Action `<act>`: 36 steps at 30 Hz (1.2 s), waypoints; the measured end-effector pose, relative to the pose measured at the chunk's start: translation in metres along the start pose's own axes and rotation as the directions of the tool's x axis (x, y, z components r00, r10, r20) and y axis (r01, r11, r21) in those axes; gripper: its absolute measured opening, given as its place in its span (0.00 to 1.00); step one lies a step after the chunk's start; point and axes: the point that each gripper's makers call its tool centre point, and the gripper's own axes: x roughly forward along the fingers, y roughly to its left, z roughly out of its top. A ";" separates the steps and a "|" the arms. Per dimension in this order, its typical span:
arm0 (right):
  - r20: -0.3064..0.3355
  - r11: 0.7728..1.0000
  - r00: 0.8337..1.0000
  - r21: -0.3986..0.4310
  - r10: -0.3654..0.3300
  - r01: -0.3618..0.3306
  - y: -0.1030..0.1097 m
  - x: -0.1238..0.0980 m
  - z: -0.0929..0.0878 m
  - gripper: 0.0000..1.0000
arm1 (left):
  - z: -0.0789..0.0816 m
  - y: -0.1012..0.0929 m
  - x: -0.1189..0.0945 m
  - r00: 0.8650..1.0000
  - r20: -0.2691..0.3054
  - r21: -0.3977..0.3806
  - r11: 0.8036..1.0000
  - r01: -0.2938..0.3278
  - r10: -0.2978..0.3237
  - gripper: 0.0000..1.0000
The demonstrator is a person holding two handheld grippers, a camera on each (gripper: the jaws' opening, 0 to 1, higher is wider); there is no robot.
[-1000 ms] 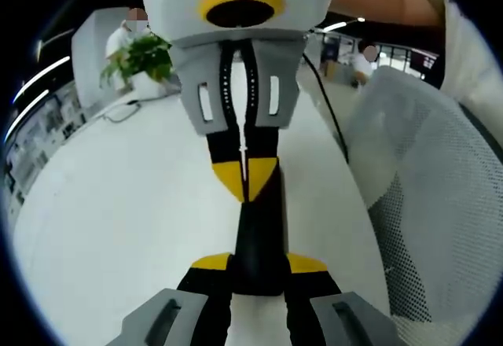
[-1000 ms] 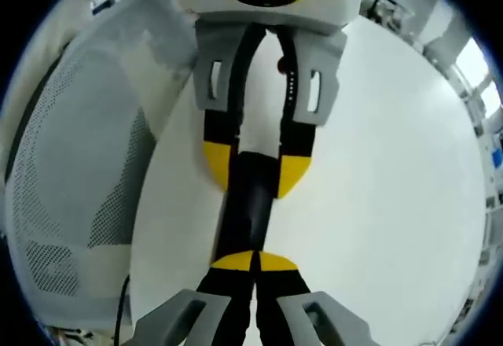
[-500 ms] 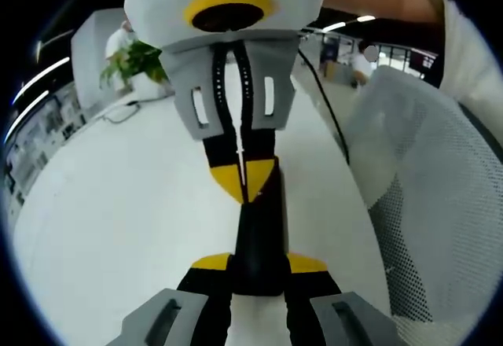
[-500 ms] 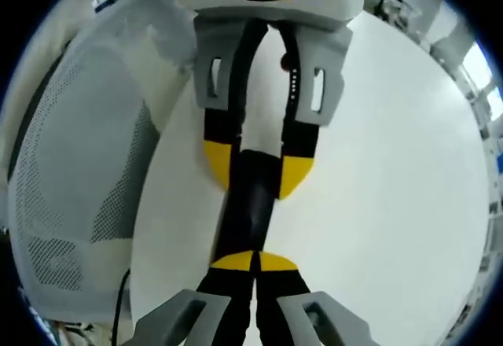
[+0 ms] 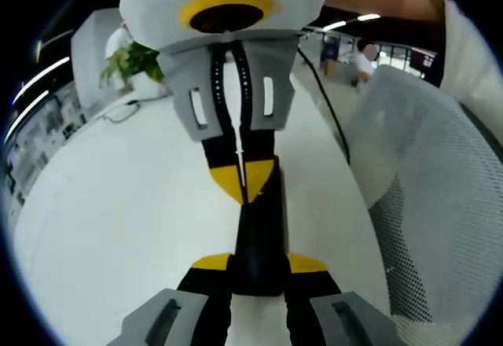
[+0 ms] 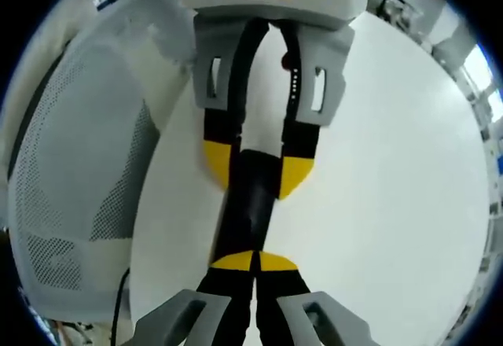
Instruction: Press the specified remote control buttons in sequence, fully releasing each button before pressing the next.
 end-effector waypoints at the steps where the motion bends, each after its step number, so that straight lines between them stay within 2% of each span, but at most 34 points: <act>1: 0.005 1.000 1.000 0.007 -0.004 0.004 0.000 0.000 0.000 0.00 | 0.000 0.000 0.000 1.000 0.000 -0.002 1.000 -0.001 0.001 0.24; 11: 0.052 0.998 0.998 0.037 -0.043 0.041 0.000 -0.003 -0.001 0.00 | 0.002 -0.003 -0.001 1.000 0.004 -0.004 1.000 -0.003 0.003 0.24; 16: 0.090 0.996 0.994 0.067 -0.066 0.060 -0.003 -0.014 0.000 0.00 | 0.001 -0.002 0.000 1.000 0.004 -0.003 1.000 -0.002 0.002 0.24; 27: 0.100 0.991 0.990 0.095 -0.100 0.091 -0.005 -0.031 -0.003 0.00 | 0.000 -0.001 0.000 1.000 0.004 -0.001 1.000 -0.001 0.001 0.24; 36: 0.116 0.991 0.987 0.086 -0.113 0.103 -0.005 -0.037 0.005 0.00 | 0.000 -0.001 0.000 1.000 0.004 0.001 1.000 -0.001 0.001 0.24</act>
